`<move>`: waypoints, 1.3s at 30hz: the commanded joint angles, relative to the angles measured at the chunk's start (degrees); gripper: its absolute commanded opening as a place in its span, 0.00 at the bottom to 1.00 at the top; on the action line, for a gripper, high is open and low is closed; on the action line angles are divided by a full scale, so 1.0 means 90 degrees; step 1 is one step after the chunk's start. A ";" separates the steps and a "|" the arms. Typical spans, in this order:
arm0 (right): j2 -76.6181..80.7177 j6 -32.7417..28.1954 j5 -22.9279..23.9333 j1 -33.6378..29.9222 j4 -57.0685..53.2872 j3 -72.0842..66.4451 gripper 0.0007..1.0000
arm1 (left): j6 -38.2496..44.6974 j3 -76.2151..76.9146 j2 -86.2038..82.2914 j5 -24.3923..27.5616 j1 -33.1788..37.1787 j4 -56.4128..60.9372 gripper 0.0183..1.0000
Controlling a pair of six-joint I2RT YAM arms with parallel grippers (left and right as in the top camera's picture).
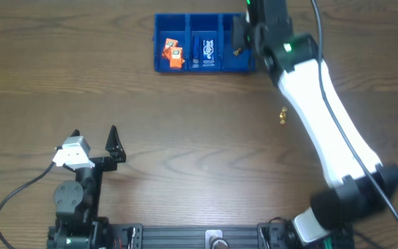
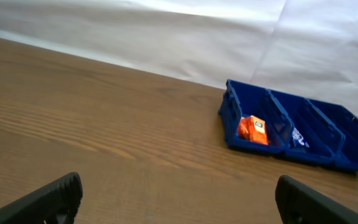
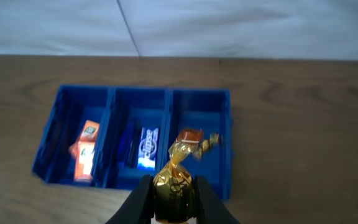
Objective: Sort Candies Into Trays
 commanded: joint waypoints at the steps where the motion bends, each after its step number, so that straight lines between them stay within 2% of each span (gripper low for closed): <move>1: 0.1549 -0.0206 0.0138 -0.0209 -0.0172 0.1052 0.12 | 0.0117 -0.0148 -0.0039 -0.0056 0.0015 -0.0223 1.00; 3: 0.1834 -0.0068 0.0138 -0.0274 -0.0121 0.1095 0.12 | 0.0117 -0.0148 -0.0039 -0.0056 0.0015 -0.0223 1.00; 6: 0.2254 -0.0053 -0.0129 -0.0342 -0.0112 0.1093 0.12 | 0.0117 -0.0148 -0.0039 -0.0056 0.0015 -0.0223 1.00; 10: 0.2467 -0.0053 -0.0129 -0.0340 -0.0036 0.1088 0.13 | 0.0117 -0.0148 -0.0039 -0.0056 0.0015 -0.0223 1.00; 14: 0.2543 -0.0053 -0.0129 -0.0340 -0.0036 0.1088 0.18 | 0.0117 -0.0148 -0.0039 -0.0056 0.0015 -0.0223 1.00; 18: 0.2586 -0.0053 -0.0197 -0.0340 -0.0032 0.1081 0.46 | 0.0117 -0.0148 -0.0039 -0.0056 0.0015 -0.0223 1.00; 19: 0.2586 -0.0053 -0.0204 -0.0340 -0.0034 0.1081 0.49 | 0.0117 -0.0148 -0.0039 -0.0056 0.0015 -0.0223 1.00; 24: 0.2144 -0.0083 -0.0134 -0.0391 -0.0087 0.0918 0.52 | 0.0117 -0.0148 -0.0039 -0.0056 0.0015 -0.0223 1.00; 28: 0.0763 -0.0100 0.0248 -0.0534 -0.0061 -0.0226 0.55 | 0.0117 -0.0148 -0.0039 -0.0056 0.0015 -0.0223 1.00; 32: -0.0527 -0.0100 0.0257 -0.0937 -0.0056 -0.1916 0.57 | 0.0117 -0.0148 -0.0039 -0.0056 0.0015 -0.0223 1.00; 39: -0.0867 0.0124 -0.0323 -0.1581 0.0294 -0.4121 0.58 | 0.0117 -0.0148 -0.0039 -0.0056 0.0015 -0.0223 1.00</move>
